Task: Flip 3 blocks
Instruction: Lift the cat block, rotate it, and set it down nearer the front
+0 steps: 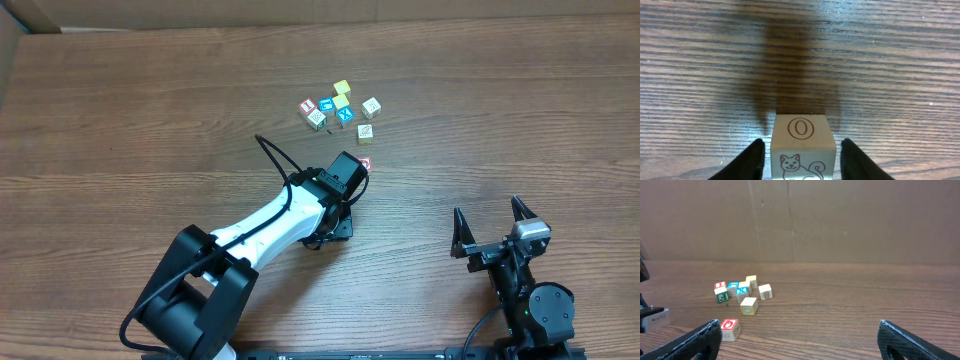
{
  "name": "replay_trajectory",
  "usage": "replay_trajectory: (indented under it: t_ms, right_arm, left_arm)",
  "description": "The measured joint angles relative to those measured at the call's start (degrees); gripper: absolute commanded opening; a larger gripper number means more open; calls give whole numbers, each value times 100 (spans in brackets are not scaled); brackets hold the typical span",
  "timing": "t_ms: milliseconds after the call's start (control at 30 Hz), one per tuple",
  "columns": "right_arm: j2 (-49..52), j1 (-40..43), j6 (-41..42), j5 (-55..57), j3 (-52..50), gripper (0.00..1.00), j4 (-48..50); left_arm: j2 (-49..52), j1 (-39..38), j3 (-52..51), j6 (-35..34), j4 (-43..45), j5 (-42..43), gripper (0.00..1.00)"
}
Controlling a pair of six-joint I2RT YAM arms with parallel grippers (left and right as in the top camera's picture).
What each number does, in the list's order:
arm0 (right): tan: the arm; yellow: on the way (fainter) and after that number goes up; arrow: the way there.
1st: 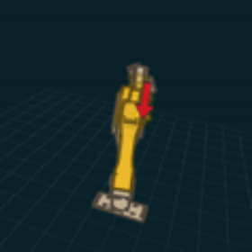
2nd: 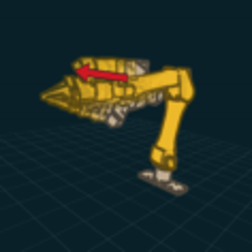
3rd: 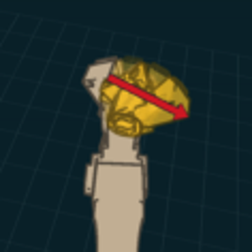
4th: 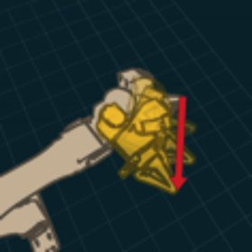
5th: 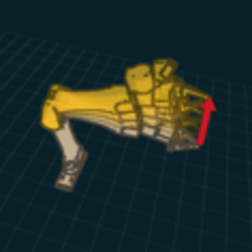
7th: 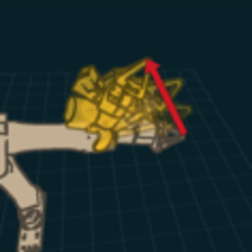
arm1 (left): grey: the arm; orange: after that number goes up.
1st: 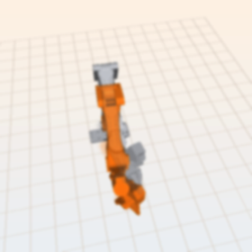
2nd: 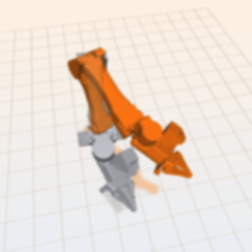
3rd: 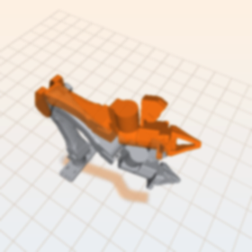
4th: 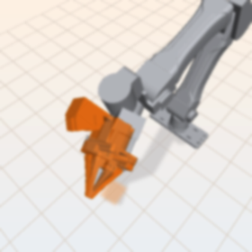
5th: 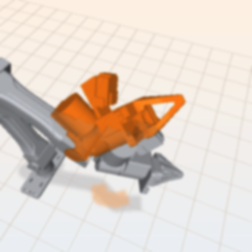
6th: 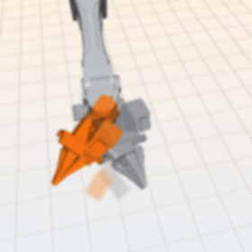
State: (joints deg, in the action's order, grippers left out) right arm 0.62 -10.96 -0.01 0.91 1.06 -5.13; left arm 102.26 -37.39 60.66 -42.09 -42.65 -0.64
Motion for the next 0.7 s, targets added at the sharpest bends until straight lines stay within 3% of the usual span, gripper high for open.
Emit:
replay_trajectory:
  t_ms: [300,467,700]
  right_arm:
    - [2,0,-2,2,0,100,0]
    - [2,0,-2,0,0,100,2]
    - [0,0,0,0,0,100,2]
  left_arm:
    - [9,59,142,52,-407,-15,45]
    - [31,439,1104,229,-1093,-122,48]
    - [31,1189,2627,525,-1394,-46,55]
